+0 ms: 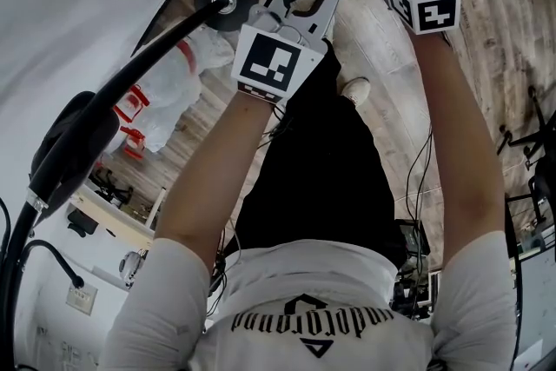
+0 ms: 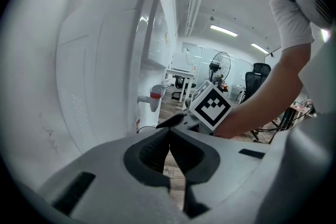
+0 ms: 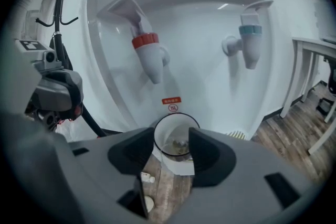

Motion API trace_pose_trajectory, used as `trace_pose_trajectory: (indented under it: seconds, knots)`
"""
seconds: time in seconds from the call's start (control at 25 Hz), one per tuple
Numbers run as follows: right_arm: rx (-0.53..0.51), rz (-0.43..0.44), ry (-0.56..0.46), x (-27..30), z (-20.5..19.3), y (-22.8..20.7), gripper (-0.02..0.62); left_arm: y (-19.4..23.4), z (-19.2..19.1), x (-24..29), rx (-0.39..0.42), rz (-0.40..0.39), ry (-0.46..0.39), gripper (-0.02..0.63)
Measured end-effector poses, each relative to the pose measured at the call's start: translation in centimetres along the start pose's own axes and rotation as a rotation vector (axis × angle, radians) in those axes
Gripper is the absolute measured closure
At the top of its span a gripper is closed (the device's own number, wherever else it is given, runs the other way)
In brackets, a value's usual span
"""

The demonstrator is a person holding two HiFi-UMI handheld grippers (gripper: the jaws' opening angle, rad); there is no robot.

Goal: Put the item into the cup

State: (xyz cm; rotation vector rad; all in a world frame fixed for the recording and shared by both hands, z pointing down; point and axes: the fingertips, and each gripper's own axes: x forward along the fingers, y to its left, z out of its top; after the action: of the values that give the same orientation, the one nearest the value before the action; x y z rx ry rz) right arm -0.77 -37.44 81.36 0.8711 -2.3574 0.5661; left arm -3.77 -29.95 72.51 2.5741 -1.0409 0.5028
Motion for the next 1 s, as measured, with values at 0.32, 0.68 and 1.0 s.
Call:
trace_pose_trajectory:
  seconds: [0.32,0.68,1.0]
  knots:
    - [0.013,-0.003,-0.02,-3.9,1.4,2.0,0.38,-1.0,2.4,-1.9,0.019,0.015,-0.014,0.598]
    - [-0.001,-0.036,-0.09,-16.6,6.8,6.3,0.415,-6.3,11.2,-7.2,0.064,0.022,-0.083,0.598]
    - [-0.043,-0.05,-0.224,-32.7,11.9,13.2,0.514,-15.7,19.9,-16.0,0.13,0.046,-0.14,0.598]
